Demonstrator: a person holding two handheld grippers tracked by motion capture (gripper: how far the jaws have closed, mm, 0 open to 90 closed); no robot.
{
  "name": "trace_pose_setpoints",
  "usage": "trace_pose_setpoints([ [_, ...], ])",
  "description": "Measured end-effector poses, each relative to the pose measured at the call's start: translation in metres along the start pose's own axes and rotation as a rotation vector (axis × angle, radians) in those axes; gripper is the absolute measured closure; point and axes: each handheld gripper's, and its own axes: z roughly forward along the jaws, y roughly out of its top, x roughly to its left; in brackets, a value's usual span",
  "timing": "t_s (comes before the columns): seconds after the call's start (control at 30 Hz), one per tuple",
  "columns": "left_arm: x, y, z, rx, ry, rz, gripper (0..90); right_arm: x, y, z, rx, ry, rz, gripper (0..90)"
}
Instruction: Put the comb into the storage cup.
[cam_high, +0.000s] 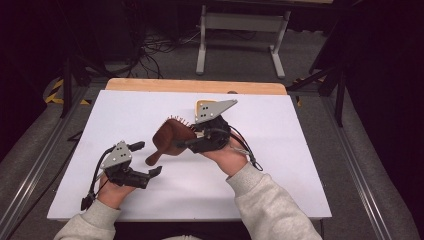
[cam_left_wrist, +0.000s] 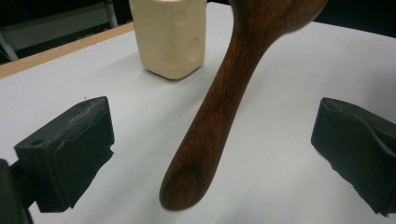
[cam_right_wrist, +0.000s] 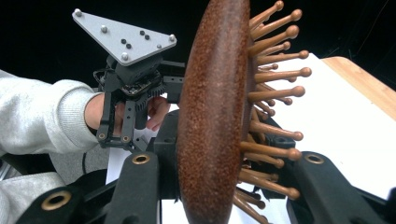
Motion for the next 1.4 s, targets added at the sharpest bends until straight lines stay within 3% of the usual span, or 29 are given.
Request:
trace_pose_setpoints([
  [0.2,0.006,-0.008,-0.003,0.001,0.008,-0.009,0.3,-0.002,0.007,-0.01,0.0,-0.022,-0.007,59.9],
  [0.47,0.014,-0.02,-0.009,-0.042,0.028,-0.008,0.4,-0.006,0.012,-0.023,0.003,-0.055,-0.02,59.7],
  [0.57,0.014,-0.023,-0.008,-0.009,0.036,0.004,0.5,-0.009,0.013,-0.029,0.005,-0.071,-0.022,59.5],
  [0.67,0.014,-0.024,-0.007,0.006,0.056,0.007,0.6,-0.01,0.014,-0.034,0.002,-0.086,-0.024,59.5],
  [0.8,0.016,-0.025,-0.007,0.016,0.041,-0.021,0.5,-0.013,0.016,-0.043,-0.004,-0.103,-0.023,59.2],
  [1.4,0.018,-0.026,-0.009,-0.018,0.051,-0.048,0.2,-0.029,0.024,-0.067,-0.004,-0.183,-0.013,58.7],
])
